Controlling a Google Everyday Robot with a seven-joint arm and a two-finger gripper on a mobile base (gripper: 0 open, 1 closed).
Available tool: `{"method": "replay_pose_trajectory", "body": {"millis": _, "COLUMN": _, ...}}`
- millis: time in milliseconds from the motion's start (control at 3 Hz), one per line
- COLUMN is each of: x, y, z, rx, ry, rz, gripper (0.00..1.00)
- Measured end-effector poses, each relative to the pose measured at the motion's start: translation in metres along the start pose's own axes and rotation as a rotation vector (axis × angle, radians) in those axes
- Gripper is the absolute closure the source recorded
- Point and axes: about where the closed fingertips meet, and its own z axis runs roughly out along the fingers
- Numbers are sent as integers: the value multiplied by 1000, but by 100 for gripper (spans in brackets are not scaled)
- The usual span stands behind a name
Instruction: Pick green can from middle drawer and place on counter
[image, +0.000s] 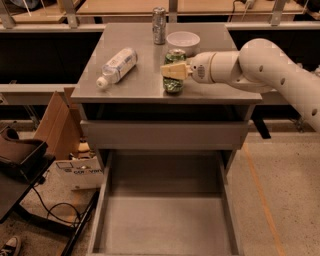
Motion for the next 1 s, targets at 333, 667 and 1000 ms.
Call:
{"method": "replay_pose_trajectory", "body": {"millis": 333, "x": 0, "y": 1, "z": 2, "rx": -3, "ry": 1, "rz": 0, "gripper": 30}}
{"method": "replay_pose_trajectory", "body": {"millis": 667, "x": 0, "y": 2, "z": 3, "rx": -6, "ry": 1, "rz": 0, "gripper": 0}}
{"method": "replay_pose_trajectory", "body": {"millis": 1000, "x": 0, "y": 2, "z": 3, "rx": -6, "ry": 1, "rz": 0, "gripper": 0}}
